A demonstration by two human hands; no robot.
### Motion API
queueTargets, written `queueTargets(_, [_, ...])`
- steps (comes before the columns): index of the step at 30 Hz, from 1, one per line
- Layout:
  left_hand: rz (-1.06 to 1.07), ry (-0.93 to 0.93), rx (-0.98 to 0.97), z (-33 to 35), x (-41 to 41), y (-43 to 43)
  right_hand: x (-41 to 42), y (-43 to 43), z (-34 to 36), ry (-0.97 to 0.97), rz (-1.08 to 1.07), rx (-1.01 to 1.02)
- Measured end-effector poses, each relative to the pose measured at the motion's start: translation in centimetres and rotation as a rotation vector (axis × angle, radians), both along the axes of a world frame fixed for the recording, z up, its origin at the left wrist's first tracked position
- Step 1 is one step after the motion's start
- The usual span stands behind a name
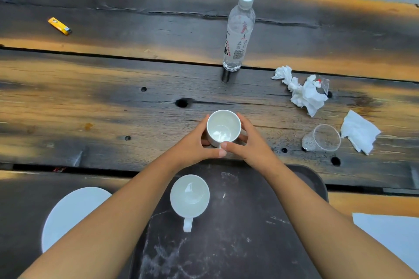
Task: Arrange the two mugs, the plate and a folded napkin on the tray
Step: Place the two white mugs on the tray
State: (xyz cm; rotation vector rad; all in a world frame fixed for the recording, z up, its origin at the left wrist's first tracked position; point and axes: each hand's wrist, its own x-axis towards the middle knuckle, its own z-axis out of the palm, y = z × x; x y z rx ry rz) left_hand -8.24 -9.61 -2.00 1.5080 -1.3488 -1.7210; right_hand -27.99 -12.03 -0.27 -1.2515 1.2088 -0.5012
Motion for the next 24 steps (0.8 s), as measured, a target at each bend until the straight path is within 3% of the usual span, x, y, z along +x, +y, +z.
queueTargets(24, [0.002,-0.022,-0.072,3.2,-3.4,0.8,-3.8,1.6,1.7,-0.098,-0.047,-0.067])
